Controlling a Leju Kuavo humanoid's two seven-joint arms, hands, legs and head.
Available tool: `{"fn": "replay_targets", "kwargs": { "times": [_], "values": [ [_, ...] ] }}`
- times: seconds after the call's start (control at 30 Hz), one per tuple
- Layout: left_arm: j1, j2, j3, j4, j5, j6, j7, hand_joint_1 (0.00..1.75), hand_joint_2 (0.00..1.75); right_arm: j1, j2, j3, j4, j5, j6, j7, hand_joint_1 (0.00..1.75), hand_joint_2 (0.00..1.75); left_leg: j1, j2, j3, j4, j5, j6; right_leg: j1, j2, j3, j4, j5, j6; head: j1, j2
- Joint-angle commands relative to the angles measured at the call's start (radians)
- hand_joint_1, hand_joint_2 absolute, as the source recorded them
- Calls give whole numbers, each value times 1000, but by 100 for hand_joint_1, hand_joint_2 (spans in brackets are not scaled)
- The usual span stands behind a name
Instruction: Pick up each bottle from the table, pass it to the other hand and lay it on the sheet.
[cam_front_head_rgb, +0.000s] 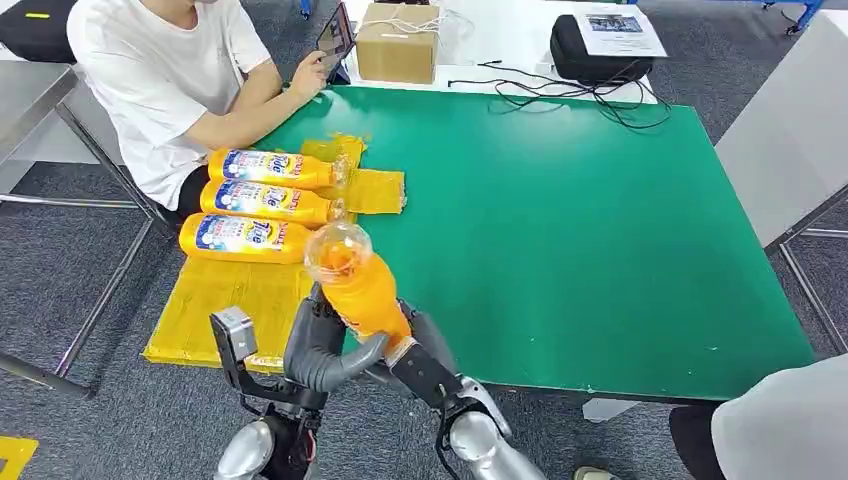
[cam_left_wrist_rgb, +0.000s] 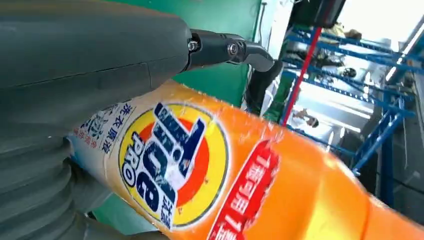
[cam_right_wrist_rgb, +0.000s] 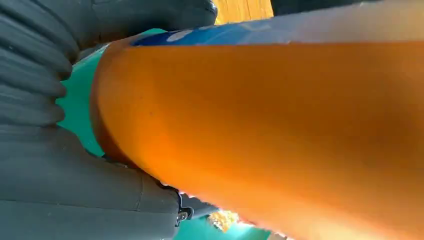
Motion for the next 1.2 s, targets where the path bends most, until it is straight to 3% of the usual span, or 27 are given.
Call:
{"fn": "replay_targets", "kwargs": {
  "times": [0.03,0.2,0.23,0.27,0.3,0.53,0.77,0.8,0.83,0.87,0.9,1.2],
  "values": [
    [-46,-4,-19,31,2,-12,-2,0,175,-44,-30,98,85,14,25,6,175,175,1,-3,5,0,-2,-2,1,0,5,0,-2,-2,0,0],
    [-57,-6,-39,47,-85,18,-42,0,175,-51,-48,131,89,64,15,43,175,175,1,-3,5,-1,-2,-2,1,-1,6,-1,-2,-2,0,0],
    [-59,-4,-42,52,-77,8,-33,7,175,-48,-48,132,89,64,17,44,175,175,1,-3,4,0,-1,-1,1,-1,5,-1,-2,-1,0,0],
    [-60,-4,-43,56,-72,0,-29,152,175,-48,-48,134,88,65,19,43,175,175,1,-2,2,0,-1,-1,1,-1,3,-1,-1,-1,0,0],
    [-60,0,-45,60,-54,-26,-19,175,175,-48,-51,139,84,68,24,39,175,175,2,-4,5,0,-2,-1,1,-1,6,-1,-2,-2,0,0],
    [-54,-12,-34,66,-100,28,-35,175,175,-38,-57,120,47,57,24,59,175,175,1,-4,5,0,-2,-2,1,-1,5,0,-3,-2,0,0],
    [-43,-9,-50,27,-184,44,-61,175,175,-47,-67,134,2,114,0,151,171,175,2,-4,5,1,-2,-2,1,-1,5,0,-3,-2,0,0],
    [-44,-10,-50,31,-181,41,-52,175,175,-45,-63,129,3,120,-15,155,147,175,1,-3,4,1,-2,-1,1,-1,4,0,-2,-2,0,0],
    [-45,-13,-48,34,-180,41,-49,175,175,-44,-61,130,2,137,-33,151,80,175,1,-2,2,0,-1,-1,1,-1,2,0,-1,-1,0,0],
    [-47,-16,-46,38,-179,41,-46,175,175,-37,-55,123,-7,154,-62,139,0,175,1,-3,4,1,-2,-2,1,0,4,0,-3,-2,0,0],
    [-46,-20,-39,41,-170,44,-37,175,175,-27,-47,118,-17,169,-95,131,0,0,1,-2,3,0,-1,-1,1,0,3,0,-2,-1,0,0],
    [-80,6,19,59,-195,120,-52,175,175,7,-27,52,-104,122,-224,55,0,0,1,-3,4,0,-2,-2,1,0,5,0,-2,-2,0,0]
  ]
}}
